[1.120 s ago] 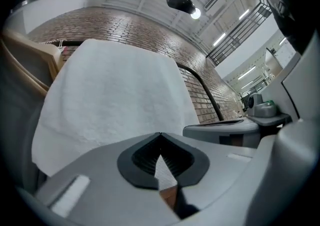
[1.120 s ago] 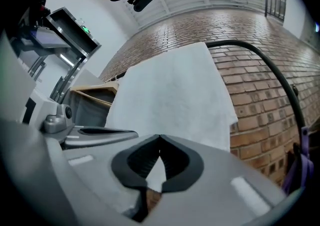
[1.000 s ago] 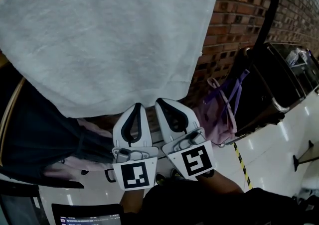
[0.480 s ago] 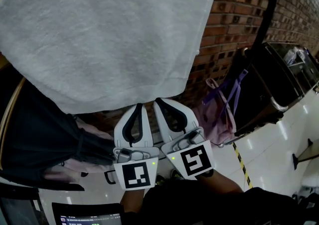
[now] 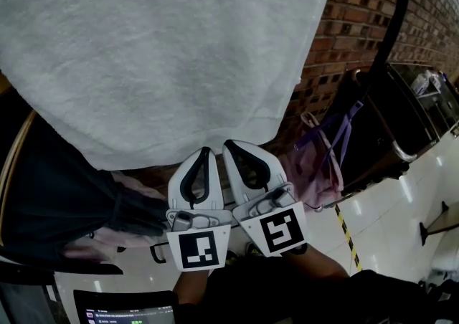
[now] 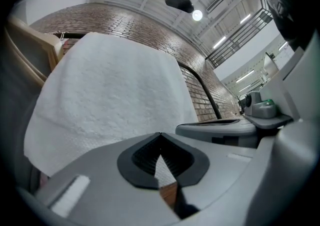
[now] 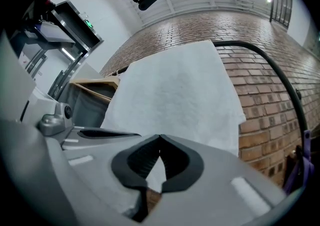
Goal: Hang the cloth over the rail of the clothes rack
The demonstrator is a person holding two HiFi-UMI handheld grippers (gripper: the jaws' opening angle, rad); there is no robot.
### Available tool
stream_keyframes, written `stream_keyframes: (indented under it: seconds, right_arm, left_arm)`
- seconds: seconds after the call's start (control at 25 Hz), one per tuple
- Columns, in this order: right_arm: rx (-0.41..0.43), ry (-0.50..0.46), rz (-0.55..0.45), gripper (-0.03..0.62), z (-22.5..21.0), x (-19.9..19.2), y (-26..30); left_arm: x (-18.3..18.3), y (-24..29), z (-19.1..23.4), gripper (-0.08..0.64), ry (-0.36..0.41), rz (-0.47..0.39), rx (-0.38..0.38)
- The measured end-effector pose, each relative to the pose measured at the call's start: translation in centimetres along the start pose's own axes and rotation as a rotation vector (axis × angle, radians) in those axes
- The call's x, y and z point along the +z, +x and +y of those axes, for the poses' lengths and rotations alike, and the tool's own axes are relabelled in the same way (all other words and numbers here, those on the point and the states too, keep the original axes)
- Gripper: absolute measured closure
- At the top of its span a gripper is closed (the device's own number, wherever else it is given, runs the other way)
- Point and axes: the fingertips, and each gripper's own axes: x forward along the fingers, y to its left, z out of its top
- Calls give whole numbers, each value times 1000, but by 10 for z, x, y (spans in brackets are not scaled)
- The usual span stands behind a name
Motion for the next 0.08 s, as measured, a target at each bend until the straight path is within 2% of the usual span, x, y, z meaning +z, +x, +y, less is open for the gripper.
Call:
stream_keyframes:
  seconds: [0.08]
  right_arm:
    - [-2,-2,0,588,2,0,2]
  left_arm:
    - [0,0,2,557,1,-2,0]
